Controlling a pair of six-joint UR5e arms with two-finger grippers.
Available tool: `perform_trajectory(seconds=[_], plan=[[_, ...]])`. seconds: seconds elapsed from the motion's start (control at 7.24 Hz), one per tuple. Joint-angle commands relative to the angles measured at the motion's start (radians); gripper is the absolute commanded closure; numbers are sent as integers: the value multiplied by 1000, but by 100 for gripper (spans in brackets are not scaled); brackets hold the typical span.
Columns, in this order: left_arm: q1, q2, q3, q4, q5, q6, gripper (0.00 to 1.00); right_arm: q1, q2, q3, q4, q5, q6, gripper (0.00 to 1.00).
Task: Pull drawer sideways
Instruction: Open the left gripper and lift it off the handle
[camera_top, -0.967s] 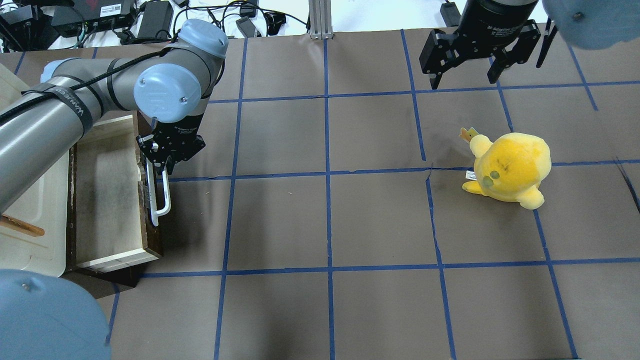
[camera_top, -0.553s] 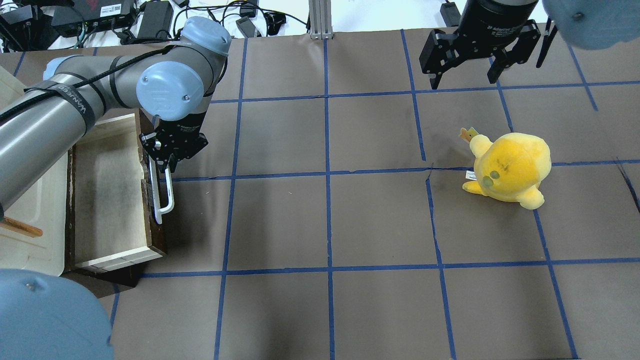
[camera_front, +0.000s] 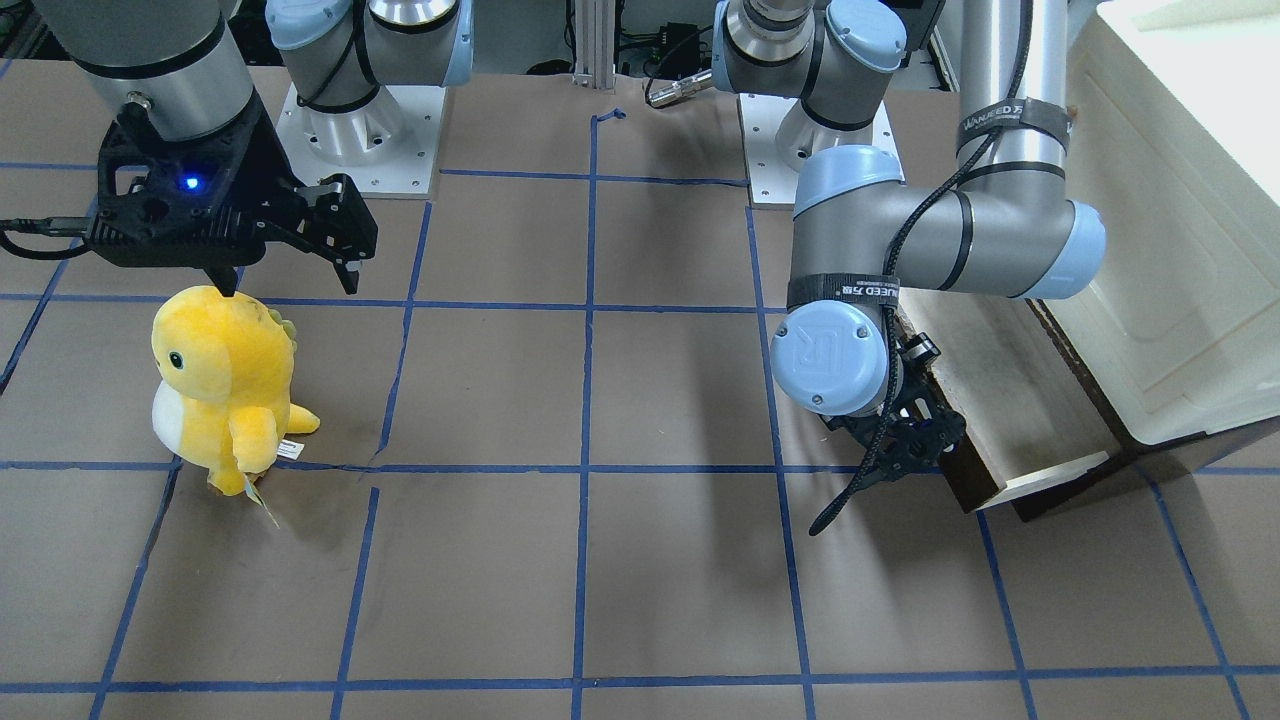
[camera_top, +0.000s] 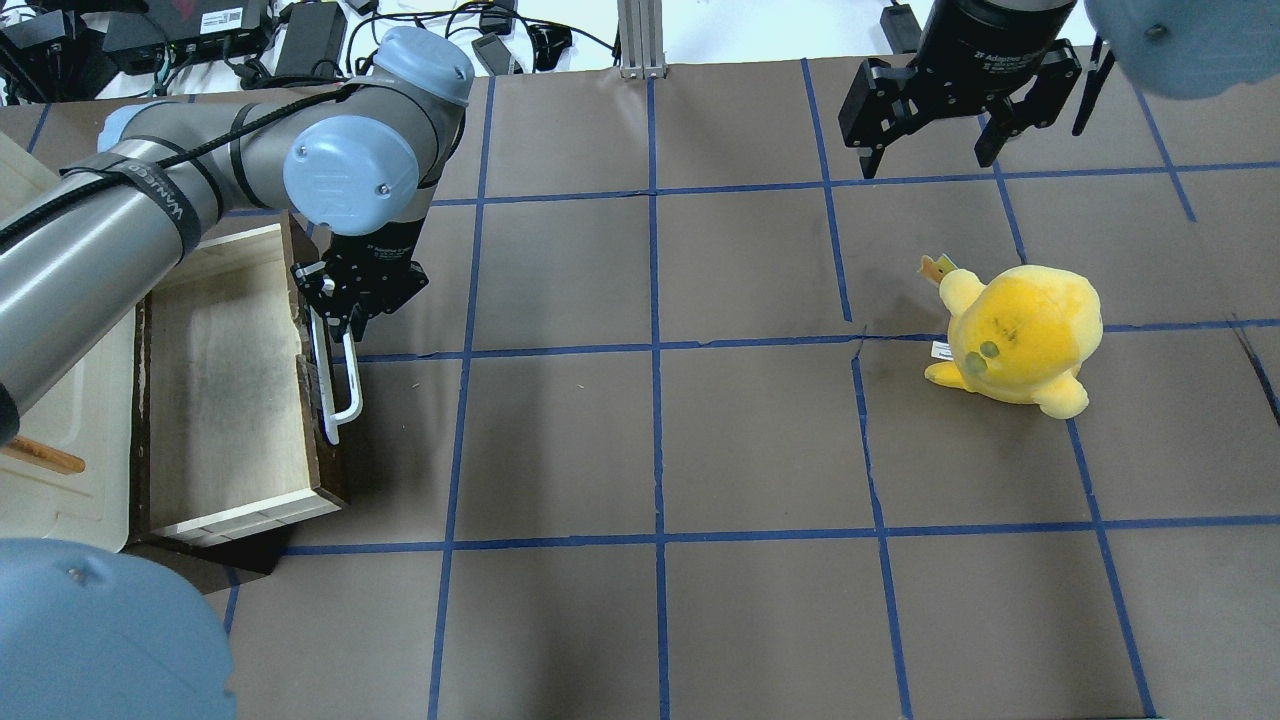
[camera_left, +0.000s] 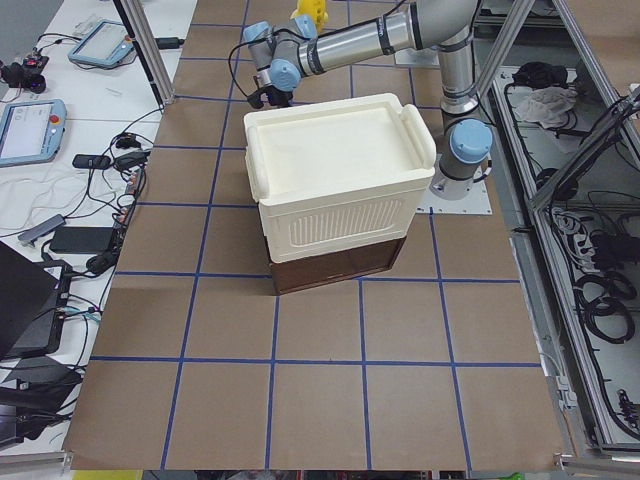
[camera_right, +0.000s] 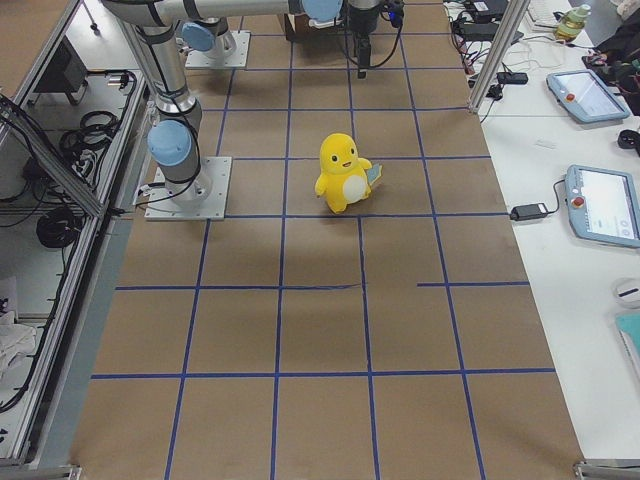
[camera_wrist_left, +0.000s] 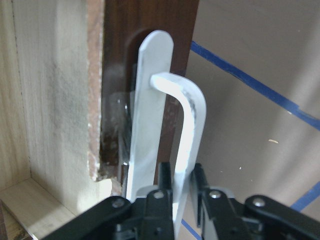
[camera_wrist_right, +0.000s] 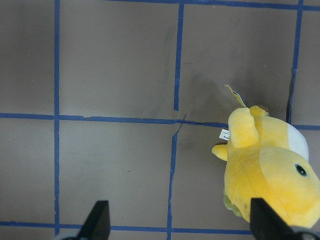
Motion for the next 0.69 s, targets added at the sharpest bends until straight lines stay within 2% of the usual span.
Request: perform_trajectory(seconds=[0.0,0.41,0.55], plan=[[-15,-5,18,-12,-23,-10,83,0,0,0,0,0,0,0],[-20,-9,23,-17,-26,-36,78,0,0,0,0,0,0,0],[-21,-16,24,-15,-26,-36,73,0,0,0,0,0,0,0]])
